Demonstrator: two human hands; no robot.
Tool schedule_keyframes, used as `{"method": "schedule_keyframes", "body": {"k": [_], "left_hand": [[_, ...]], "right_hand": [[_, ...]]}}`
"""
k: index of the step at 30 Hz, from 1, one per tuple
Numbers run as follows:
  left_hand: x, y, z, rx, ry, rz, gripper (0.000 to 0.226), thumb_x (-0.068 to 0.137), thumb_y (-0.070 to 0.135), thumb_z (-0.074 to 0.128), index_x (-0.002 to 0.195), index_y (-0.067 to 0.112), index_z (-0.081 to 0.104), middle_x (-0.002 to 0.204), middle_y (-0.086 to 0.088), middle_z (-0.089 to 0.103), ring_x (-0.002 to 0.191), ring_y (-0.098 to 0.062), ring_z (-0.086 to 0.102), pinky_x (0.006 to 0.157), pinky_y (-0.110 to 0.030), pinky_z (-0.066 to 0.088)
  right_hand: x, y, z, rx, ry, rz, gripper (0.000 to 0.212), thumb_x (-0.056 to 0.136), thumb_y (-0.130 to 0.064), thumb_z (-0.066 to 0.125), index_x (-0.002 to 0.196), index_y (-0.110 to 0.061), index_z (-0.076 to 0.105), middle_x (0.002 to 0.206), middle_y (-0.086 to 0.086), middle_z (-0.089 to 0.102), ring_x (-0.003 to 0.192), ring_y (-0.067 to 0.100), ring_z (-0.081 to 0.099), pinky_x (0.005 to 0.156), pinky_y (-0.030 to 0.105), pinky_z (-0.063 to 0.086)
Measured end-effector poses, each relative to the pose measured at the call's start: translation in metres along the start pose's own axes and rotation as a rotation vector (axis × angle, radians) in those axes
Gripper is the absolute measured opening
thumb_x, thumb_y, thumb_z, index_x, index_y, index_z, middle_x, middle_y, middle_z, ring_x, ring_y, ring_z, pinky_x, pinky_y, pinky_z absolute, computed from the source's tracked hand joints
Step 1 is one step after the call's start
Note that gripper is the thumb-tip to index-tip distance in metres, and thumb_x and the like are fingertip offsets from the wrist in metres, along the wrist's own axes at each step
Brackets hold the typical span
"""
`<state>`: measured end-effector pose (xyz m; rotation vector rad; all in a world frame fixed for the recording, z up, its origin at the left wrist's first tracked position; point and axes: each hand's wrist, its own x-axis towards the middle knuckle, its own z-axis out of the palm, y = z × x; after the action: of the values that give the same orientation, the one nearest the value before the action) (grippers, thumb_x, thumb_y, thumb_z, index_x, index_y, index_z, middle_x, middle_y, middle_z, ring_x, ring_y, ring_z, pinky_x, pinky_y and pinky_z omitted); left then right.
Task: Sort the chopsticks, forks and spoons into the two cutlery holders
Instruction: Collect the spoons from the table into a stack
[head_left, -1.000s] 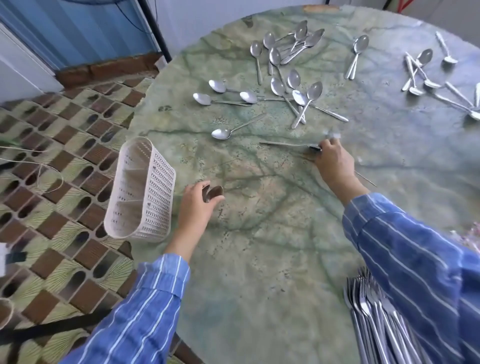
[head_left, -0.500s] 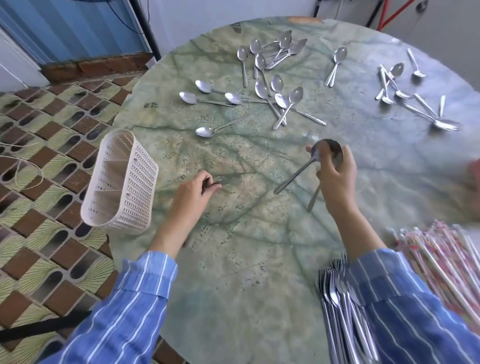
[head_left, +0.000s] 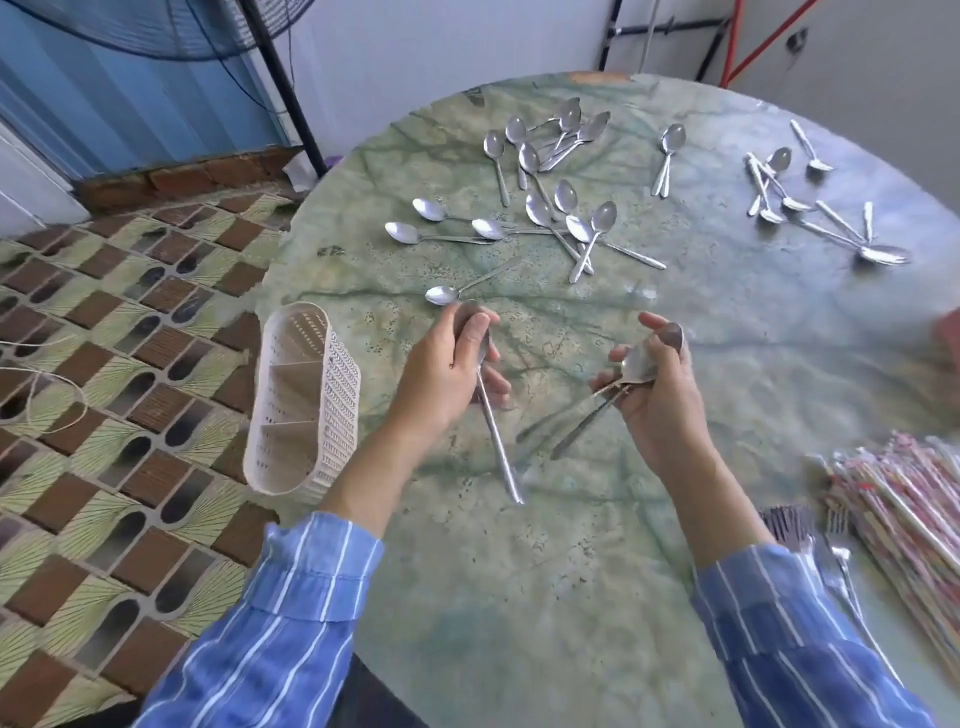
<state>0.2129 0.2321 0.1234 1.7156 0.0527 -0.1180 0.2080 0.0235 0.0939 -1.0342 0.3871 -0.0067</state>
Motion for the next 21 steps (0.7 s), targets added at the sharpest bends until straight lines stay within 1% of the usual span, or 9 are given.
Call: {"method": "schedule_keyframes", "body": {"k": [1,3,6,10,13,16,18,19,21], "left_hand": [[0.002,0.006,-0.01,-0.018,-0.026,0.002,0.019,0.103,0.026,0.039,0.105,0.013,0.052,0.078,-0.006,0.055,0.055,-0.022,0.066,0.056,-0.039,0.06],[0.004,0.017,-0.032,-0.054,-0.084,0.001,0.021,0.103,0.026,0.037,0.105,0.009,0.051,0.081,-0.01,0.053,0.054,-0.021,0.064,0.056,-0.041,0.06],[0.012,0.031,-0.073,-0.099,-0.141,0.003,0.022,0.103,0.026,0.039,0.104,0.007,0.051,0.084,-0.012,0.052,0.051,-0.016,0.056,0.05,-0.041,0.058],[0.024,0.044,-0.137,0.034,-0.176,0.143,0.022,0.102,0.027,0.042,0.102,0.009,0.054,0.079,-0.002,0.054,0.05,-0.014,0.047,0.038,-0.028,0.046],[0.039,0.052,-0.18,0.122,-0.218,0.223,0.022,0.102,0.029,0.042,0.104,0.011,0.054,0.081,0.001,0.056,0.049,-0.014,0.048,0.036,-0.027,0.044],[0.06,0.053,-0.212,0.161,-0.216,0.259,0.017,0.102,0.03,0.042,0.1,0.017,0.053,0.081,0.005,0.057,0.05,-0.012,0.049,0.036,-0.026,0.042],[0.077,0.05,-0.226,0.206,-0.22,0.27,0.019,0.102,0.031,0.042,0.102,0.015,0.053,0.081,0.007,0.056,0.05,-0.012,0.049,0.036,-0.025,0.041],[0.086,0.047,-0.232,0.221,-0.227,0.263,0.02,0.102,0.031,0.043,0.104,0.014,0.053,0.081,0.007,0.056,0.051,-0.012,0.049,0.036,-0.026,0.041],[0.104,0.039,-0.241,0.228,-0.238,0.241,0.02,0.102,0.031,0.043,0.104,0.014,0.053,0.08,0.007,0.056,0.051,-0.011,0.048,0.036,-0.026,0.041]], "right_hand": [[0.001,0.005,0.01,-0.027,0.019,-0.001,0.026,0.1,-0.01,0.03,0.106,-0.02,0.053,0.076,0.008,0.054,0.056,0.02,0.047,0.058,0.033,0.046],[0.0,0.014,0.031,-0.108,0.052,-0.017,0.023,0.096,-0.009,0.034,0.099,-0.02,0.054,0.076,0.004,0.055,0.053,0.017,0.036,0.054,0.027,0.032],[-0.006,0.03,0.069,-0.245,0.063,-0.096,0.016,0.098,-0.015,0.044,0.097,-0.021,0.058,0.076,-0.002,0.054,0.05,0.012,0.03,0.048,0.024,0.024],[-0.018,0.052,0.119,-0.545,0.086,-0.228,0.008,0.097,-0.023,0.056,0.097,-0.023,0.064,0.073,-0.008,0.058,0.048,0.006,0.039,0.043,0.019,0.033],[-0.018,0.071,0.149,-0.751,0.102,-0.338,0.01,0.094,-0.026,0.062,0.099,-0.02,0.067,0.074,-0.009,0.061,0.057,-0.003,0.049,0.054,0.012,0.039],[-0.003,0.088,0.171,-0.928,0.126,-0.382,0.015,0.093,-0.029,0.061,0.099,-0.019,0.07,0.067,-0.014,0.056,0.055,-0.002,0.047,0.056,0.014,0.037],[0.017,0.095,0.182,-1.118,0.119,-0.36,0.017,0.094,-0.03,0.058,0.104,-0.023,0.07,0.067,-0.016,0.055,0.055,-0.002,0.048,0.059,0.02,0.036],[0.027,0.096,0.187,-1.234,0.107,-0.317,0.02,0.094,-0.032,0.056,0.109,-0.028,0.069,0.072,-0.016,0.057,0.06,0.0,0.05,0.063,0.023,0.037],[0.048,0.097,0.196,-1.445,0.071,-0.227,0.026,0.095,-0.035,0.052,0.118,-0.036,0.064,0.09,-0.01,0.064,0.079,0.012,0.059,0.068,0.026,0.039]]}}
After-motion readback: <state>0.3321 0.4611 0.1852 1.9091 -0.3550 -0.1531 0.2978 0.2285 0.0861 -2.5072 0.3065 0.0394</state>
